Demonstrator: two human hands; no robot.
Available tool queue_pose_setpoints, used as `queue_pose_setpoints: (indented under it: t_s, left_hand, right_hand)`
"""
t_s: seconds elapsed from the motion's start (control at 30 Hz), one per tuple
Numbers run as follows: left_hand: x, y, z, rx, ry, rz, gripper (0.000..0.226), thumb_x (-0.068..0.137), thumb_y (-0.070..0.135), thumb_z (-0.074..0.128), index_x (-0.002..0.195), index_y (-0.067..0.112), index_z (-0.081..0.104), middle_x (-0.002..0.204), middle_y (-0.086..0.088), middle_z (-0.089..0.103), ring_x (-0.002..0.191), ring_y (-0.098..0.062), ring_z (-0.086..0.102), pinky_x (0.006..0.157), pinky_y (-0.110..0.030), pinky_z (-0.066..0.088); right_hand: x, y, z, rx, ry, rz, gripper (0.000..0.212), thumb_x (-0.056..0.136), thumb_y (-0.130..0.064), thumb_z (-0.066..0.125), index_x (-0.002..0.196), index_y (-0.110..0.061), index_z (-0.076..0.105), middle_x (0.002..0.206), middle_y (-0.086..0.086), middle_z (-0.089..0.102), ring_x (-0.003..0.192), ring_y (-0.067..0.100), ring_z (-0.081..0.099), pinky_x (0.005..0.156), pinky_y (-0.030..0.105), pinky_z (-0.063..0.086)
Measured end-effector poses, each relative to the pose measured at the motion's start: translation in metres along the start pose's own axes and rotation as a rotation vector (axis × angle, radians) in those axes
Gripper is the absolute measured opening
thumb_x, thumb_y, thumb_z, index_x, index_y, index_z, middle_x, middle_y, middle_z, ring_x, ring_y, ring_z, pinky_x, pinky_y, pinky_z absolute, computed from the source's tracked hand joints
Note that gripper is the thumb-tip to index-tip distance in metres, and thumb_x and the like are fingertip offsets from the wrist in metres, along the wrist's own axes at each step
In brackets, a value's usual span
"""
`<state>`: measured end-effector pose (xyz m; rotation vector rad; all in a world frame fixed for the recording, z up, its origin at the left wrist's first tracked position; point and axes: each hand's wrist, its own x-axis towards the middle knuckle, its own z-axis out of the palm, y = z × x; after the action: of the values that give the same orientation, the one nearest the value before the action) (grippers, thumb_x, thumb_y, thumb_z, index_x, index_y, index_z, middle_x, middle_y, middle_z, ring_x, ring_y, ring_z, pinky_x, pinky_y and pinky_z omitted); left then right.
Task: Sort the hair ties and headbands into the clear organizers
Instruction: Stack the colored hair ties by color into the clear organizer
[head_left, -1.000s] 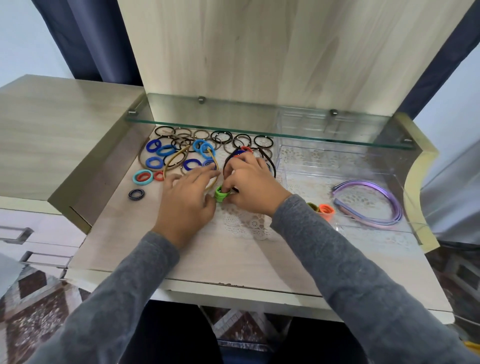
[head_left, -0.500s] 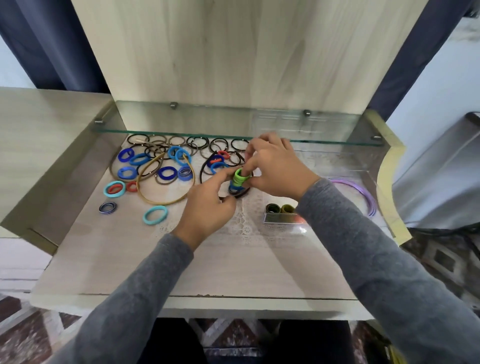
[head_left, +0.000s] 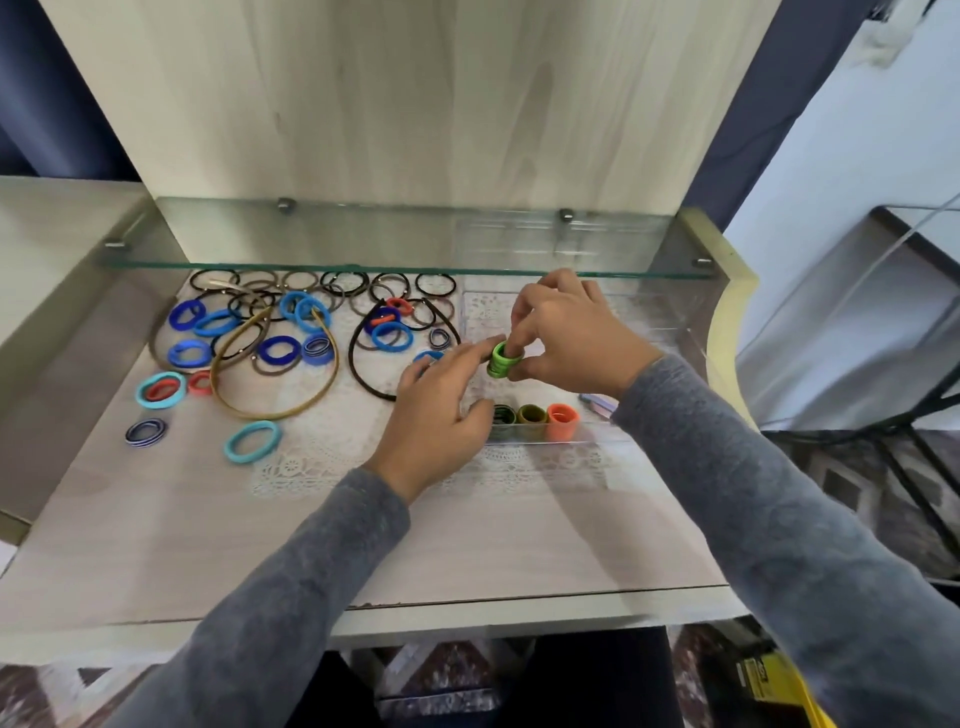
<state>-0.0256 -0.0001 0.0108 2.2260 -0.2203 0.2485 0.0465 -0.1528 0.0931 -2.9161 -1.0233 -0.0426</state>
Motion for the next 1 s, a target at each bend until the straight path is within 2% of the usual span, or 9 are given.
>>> queue_pose_setpoints:
  t_s: [0.07, 0.17, 0.3, 0.4, 0.6, 0.77, 1.0]
  left_hand:
    - [0.000, -0.005, 0.000, 0.025, 0.004, 0.006, 0.068, 0.081, 0.019, 0.038, 0.147, 0.032, 0.042, 0.149, 0.010, 0.046, 0.143, -0.003, 0.030, 0.123, -0.042, 0.011]
    - [-0.002, -0.013, 0.000, 0.122, 0.026, 0.084, 0.069, 0.083, 0.018, 0.038, 0.150, 0.032, 0.036, 0.149, 0.020, 0.035, 0.146, 0.000, 0.018, 0.123, -0.042, 0.008]
    - [-0.004, -0.018, 0.002, 0.220, 0.048, 0.185, 0.064, 0.093, 0.046, 0.033, 0.155, 0.030, 0.026, 0.162, 0.014, 0.025, 0.152, -0.006, 0.007, 0.123, -0.044, 0.005]
    - [-0.005, -0.021, 0.003, 0.255, 0.034, 0.179, 0.074, 0.089, 0.055, 0.041, 0.156, 0.030, 0.022, 0.163, 0.015, 0.021, 0.153, -0.008, 0.004, 0.124, -0.048, 0.006]
    - [-0.004, -0.022, 0.003, 0.279, 0.003, 0.185, 0.083, 0.081, 0.055, 0.048, 0.155, 0.032, 0.021, 0.163, 0.016, 0.020, 0.153, -0.006, 0.004, 0.124, -0.046, 0.006]
    - [-0.004, -0.023, 0.003, 0.288, 0.002, 0.201, 0.088, 0.078, 0.056, 0.052, 0.156, 0.029, 0.021, 0.162, 0.015, 0.023, 0.153, -0.008, 0.008, 0.123, -0.048, 0.008]
    - [-0.005, -0.024, 0.005, 0.289, 0.035, 0.241, 0.084, 0.075, 0.052, 0.060, 0.149, 0.025, 0.032, 0.156, 0.015, 0.033, 0.151, -0.006, 0.012, 0.123, -0.043, 0.009]
  right_hand:
    - [0.000, 0.001, 0.004, 0.009, -0.007, -0.003, 0.020, 0.080, -0.043, 0.072, 0.098, -0.035, 0.073, 0.114, -0.010, 0.051, 0.122, 0.021, 0.031, 0.101, 0.039, 0.024]
    - [0.002, 0.001, 0.010, -0.017, -0.035, -0.024, 0.021, 0.081, -0.042, 0.071, 0.100, -0.034, 0.074, 0.117, -0.008, 0.052, 0.123, 0.022, 0.030, 0.102, 0.039, 0.024]
    - [0.005, -0.001, 0.018, -0.025, -0.087, -0.066, 0.021, 0.085, -0.038, 0.068, 0.104, -0.031, 0.073, 0.119, -0.003, 0.050, 0.123, 0.024, 0.030, 0.104, 0.039, 0.024]
    - [0.008, -0.002, 0.021, -0.013, -0.136, -0.071, 0.022, 0.085, -0.036, 0.069, 0.106, -0.032, 0.072, 0.119, -0.002, 0.048, 0.123, 0.024, 0.029, 0.105, 0.039, 0.023]
    - [0.012, -0.005, 0.020, -0.018, -0.246, -0.036, 0.026, 0.087, -0.027, 0.065, 0.112, -0.034, 0.068, 0.122, 0.000, 0.045, 0.122, 0.026, 0.028, 0.104, 0.039, 0.024]
    - [0.008, -0.012, 0.009, 0.001, -0.391, 0.033, 0.053, 0.085, -0.003, 0.049, 0.126, -0.034, 0.060, 0.124, 0.002, 0.041, 0.121, 0.027, 0.027, 0.103, 0.039, 0.027]
    - [0.003, -0.021, 0.007, -0.004, -0.451, 0.092, 0.053, 0.089, -0.005, 0.044, 0.134, -0.031, 0.053, 0.132, 0.005, 0.037, 0.125, 0.031, 0.025, 0.108, 0.044, 0.030]
